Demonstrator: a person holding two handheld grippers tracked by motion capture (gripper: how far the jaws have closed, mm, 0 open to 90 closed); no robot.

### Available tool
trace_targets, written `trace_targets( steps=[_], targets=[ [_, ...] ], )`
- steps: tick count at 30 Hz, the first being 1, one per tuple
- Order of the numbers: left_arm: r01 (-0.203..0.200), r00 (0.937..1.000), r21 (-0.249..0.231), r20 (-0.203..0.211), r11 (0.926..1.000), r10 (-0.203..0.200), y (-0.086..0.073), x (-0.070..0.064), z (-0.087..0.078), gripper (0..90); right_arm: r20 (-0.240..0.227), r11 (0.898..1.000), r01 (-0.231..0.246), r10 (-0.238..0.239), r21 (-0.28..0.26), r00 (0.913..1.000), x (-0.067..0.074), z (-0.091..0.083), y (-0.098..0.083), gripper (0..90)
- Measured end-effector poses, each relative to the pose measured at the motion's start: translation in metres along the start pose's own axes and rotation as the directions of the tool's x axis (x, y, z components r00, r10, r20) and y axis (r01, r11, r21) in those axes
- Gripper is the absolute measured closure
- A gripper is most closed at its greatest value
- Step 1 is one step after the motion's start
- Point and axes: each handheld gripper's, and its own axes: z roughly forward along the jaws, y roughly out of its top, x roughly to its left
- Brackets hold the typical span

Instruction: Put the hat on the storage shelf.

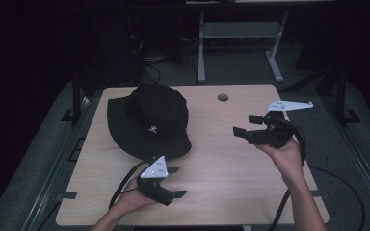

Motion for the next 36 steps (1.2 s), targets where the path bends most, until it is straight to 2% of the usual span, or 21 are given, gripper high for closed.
trace_targets(
  steps=[4,7,9,11,16,19,22,28,36],
  targets=[
    [0.007,1.0,-0.03,0.006,0.9995,-0.006,0.004,0.0,-0.003,18.3,0.008,1.0,-0.013,0.014,-0.01,0.9999,-0.002,-0.008,-0.012,16.1],
    [0.007,1.0,-0.027,0.007,0.9996,-0.007,0.005,0.0,-0.002,18.3,0.026,1.0,-0.017,0.017,-0.006,0.9995,-0.002,-0.016,-0.023,16.0],
    [-0.01,0.9999,-0.01,0.005,0.9999,0.01,0.004,0.001,-0.002,18.3,0.032,1.0,-0.018,0.018,-0.006,0.9993,-0.002,-0.018,-0.025,16.0],
    [-0.006,1.0,-0.01,0.007,0.9999,0.006,0.004,0.0,-0.001,18.1,0.042,1.0,-0.02,0.021,-0.011,0.9989,-0.003,-0.022,-0.031,16.0],
    [-0.002,1.0,-0.019,0.009,0.9998,0.002,0.004,-0.001,-0.001,18.1,0.061,1.0,-0.013,0.012,0.025,0.998,-0.002,-0.028,-0.047,15.6],
    [0.002,0.9999,-0.015,0.013,0.9999,-0.002,0.003,-0.001,0.0,18.1,0.073,1.0,-0.002,0.001,0.019,0.9973,-0.003,-0.033,-0.057,15.9],
    [0.005,0.9999,-0.016,0.012,0.9999,-0.005,0.002,0.0,-0.001,18.1,0.092,1.0,-0.013,0.012,0.011,0.9957,-0.004,-0.038,-0.066,16.0],
    [0.004,0.9999,-0.006,0.015,1.0,-0.004,0.001,0.001,-0.002,18.2,0.088,0.999,-0.035,0.034,0.0,0.9955,-0.008,-0.041,-0.081,16.3],
    [0.004,0.9999,-0.005,0.01,1.0,-0.004,0.0,0.001,-0.003,18.1,0.102,0.999,-0.039,0.039,0.001,0.9941,-0.007,-0.042,-0.094,16.3]
  ],
)
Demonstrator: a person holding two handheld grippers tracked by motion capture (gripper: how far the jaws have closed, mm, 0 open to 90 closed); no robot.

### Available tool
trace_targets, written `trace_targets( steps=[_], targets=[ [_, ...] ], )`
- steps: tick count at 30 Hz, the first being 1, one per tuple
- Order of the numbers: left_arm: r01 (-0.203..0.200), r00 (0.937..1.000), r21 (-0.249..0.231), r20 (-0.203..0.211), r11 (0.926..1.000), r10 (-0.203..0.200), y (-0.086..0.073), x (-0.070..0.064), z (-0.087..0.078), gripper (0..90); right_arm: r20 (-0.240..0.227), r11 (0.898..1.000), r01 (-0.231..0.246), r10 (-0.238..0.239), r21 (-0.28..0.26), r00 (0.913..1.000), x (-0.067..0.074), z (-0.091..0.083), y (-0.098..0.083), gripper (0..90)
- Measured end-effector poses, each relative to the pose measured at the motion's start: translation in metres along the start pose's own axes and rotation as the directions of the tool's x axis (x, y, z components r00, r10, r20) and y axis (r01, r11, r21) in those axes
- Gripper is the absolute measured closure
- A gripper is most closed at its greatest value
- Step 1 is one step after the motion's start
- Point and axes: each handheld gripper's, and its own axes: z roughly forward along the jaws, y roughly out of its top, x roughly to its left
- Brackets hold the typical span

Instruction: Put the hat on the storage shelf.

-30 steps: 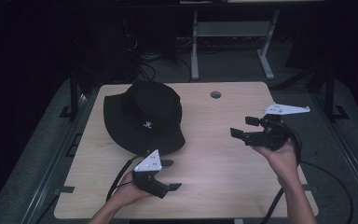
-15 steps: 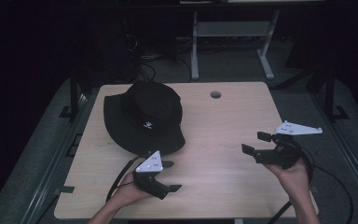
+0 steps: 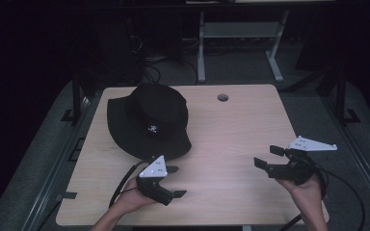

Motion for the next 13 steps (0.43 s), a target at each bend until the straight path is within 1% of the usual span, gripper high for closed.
trace_targets(
  steps=[1,3,9,11,12,13],
  targets=[
    [0.005,1.0,-0.001,-0.001,1.0,-0.005,0.0,0.0,0.0,18.2,0.008,1.0,-0.005,0.005,0.001,1.0,0.0,0.0,-0.002,16.3],
    [0.01,1.0,-0.004,0.001,0.9999,-0.01,-0.001,0.001,0.0,18.1,0.01,1.0,-0.014,0.014,0.0,0.9999,0.0,0.0,-0.007,16.3],
    [0.003,1.0,-0.002,0.007,1.0,-0.003,-0.001,-0.001,0.001,18.2,0.024,0.999,-0.026,0.027,-0.018,0.9994,0.002,-0.003,-0.021,16.3],
    [-0.004,1.0,-0.004,0.008,1.0,0.005,0.0,-0.001,0.001,18.2,0.034,0.999,-0.025,0.026,-0.036,0.9991,0.005,-0.006,-0.027,15.3],
    [-0.008,0.9999,0.001,0.011,1.0,0.008,0.0,-0.001,0.002,18.3,0.038,0.998,-0.022,0.025,-0.056,0.999,0.009,-0.009,-0.031,15.1],
    [-0.003,0.9999,0.004,0.013,1.0,0.003,0.0,-0.001,0.004,18.3,0.044,0.997,-0.016,0.02,-0.074,0.9989,0.012,-0.012,-0.036,15.0]
  ],
)
